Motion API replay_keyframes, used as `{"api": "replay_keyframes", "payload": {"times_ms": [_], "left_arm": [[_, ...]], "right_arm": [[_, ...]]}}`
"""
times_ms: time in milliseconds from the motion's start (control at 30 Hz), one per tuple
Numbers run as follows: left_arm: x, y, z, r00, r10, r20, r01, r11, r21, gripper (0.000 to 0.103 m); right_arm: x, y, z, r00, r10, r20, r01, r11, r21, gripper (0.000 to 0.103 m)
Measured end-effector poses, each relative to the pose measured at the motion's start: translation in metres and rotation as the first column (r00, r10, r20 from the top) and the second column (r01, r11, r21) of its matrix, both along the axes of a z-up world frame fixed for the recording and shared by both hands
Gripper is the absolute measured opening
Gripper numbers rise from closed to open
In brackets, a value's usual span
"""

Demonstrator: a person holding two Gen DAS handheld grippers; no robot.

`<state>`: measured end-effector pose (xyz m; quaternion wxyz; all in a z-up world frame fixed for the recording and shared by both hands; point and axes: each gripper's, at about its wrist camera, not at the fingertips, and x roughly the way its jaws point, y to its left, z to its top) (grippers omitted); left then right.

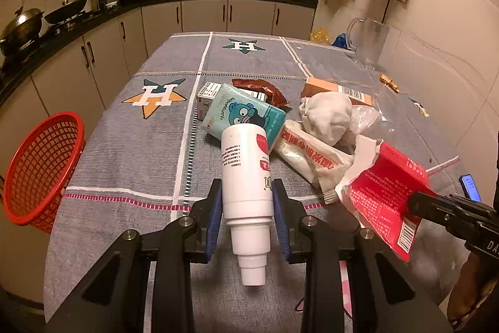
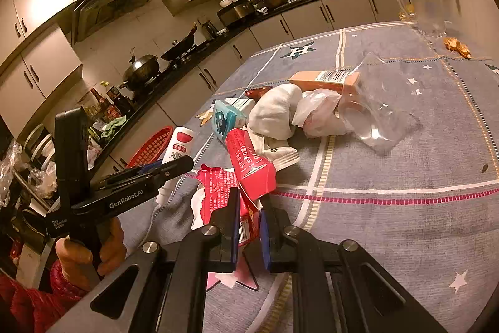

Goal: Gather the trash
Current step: 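Lift the spray bottle with the left tool while the right tool holds the toothpaste tube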

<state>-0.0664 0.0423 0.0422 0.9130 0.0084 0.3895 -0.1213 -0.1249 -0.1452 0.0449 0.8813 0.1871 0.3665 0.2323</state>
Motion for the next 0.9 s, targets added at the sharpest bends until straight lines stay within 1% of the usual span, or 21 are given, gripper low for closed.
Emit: {"api": "replay_keyframes", "payload": {"times_ms": [667,800,900], "left_arm": [[-0.005,0.011,0.010,1.000,0.025,0.018,-0.024,1.000,-0.016,0.029],[-0.004,0.013,0.008,1.000,0.030,0.010,-0.029,1.000,-0.009,0.029],[-0.001,0.013,0.004,0.999,0.031,-0.011,-0.031,1.000,-0.001,0.030]], "right_arm": [[0.004,0.002,0.004,1.000,0.010,0.012,-0.010,1.000,0.010,0.013],[0.004,0.002,0.004,1.000,0.011,0.016,-0.011,1.000,0.009,0.013],[0.003,-0.001,0.003,1.000,0.007,0.017,-0.007,1.000,0.010,0.013]]}}
